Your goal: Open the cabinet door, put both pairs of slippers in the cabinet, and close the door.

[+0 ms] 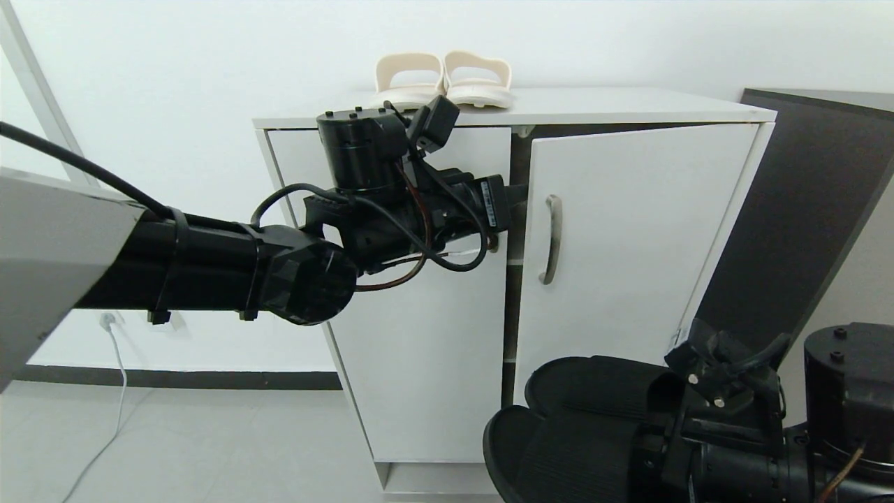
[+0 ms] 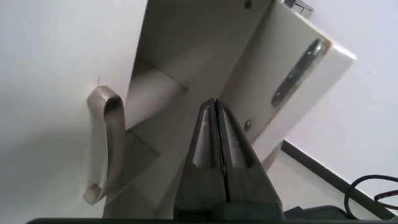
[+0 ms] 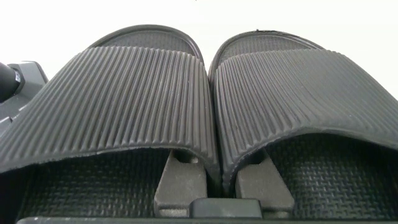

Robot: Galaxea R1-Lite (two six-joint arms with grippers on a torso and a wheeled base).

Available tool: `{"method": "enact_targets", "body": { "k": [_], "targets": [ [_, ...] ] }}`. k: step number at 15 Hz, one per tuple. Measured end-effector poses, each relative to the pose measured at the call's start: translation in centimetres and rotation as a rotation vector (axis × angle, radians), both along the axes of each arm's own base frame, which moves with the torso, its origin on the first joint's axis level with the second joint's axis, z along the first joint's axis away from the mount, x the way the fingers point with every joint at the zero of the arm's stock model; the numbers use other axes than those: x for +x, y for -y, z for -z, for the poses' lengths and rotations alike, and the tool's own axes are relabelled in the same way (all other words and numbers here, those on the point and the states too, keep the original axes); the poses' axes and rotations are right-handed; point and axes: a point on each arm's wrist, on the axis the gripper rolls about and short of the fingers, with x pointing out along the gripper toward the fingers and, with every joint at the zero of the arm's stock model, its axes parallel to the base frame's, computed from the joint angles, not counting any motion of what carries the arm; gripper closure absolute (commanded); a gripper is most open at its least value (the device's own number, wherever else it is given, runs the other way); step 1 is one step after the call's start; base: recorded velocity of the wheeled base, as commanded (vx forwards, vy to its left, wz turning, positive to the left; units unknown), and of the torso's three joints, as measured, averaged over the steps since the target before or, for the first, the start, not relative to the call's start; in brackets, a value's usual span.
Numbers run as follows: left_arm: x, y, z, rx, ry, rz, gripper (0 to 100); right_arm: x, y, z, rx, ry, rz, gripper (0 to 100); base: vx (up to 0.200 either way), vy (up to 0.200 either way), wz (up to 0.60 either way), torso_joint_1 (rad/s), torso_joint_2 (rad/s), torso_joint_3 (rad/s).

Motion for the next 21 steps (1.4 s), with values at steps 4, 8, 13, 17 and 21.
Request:
{"method": "enact_targets", "body": {
  "k": [4, 8, 13, 17, 21],
  "targets": [
    [-1.8, 1.8, 0.3, 0.006, -0.008, 0.061, 100, -0.5, 0.2, 0.7, -0.042, 0.018, -0.07, 100, -0.2, 0.0, 0.0, 0.002, 0.0, 0.005],
    [-4.2, 4.5, 0.4, 0.01, -0.006, 0.151, 100, -1.5, 0.8, 1.2, -0.062, 0.037, -0.156, 100, -0.2, 0.0, 0.0, 0.006, 0.0, 0.005],
    [-3.4, 2.9, -0.4, -0.021, 0.017, -0.003, 100, -0.5, 0.6, 0.6, -0.03, 0.025, -0.106, 100, -0.04, 0.0, 0.0, 0.0, 0.0, 0.0],
    [-5.5, -1.1, -0.9, 0.043, 0.06, -0.196, 100, 1.5, 0.9, -0.1, -0.015, 0.034, 0.005, 100, 0.0, 0.0, 0.0, 0.0, 0.0, 0.0],
    [-11.9, -9.7, -2.0, 0.111, 0.076, -0.477, 100, 2.9, -0.2, -1.1, -0.015, 0.064, 0.257, 100, 0.0, 0.0, 0.0, 0.0, 0.0, 0.0]
  ]
}}
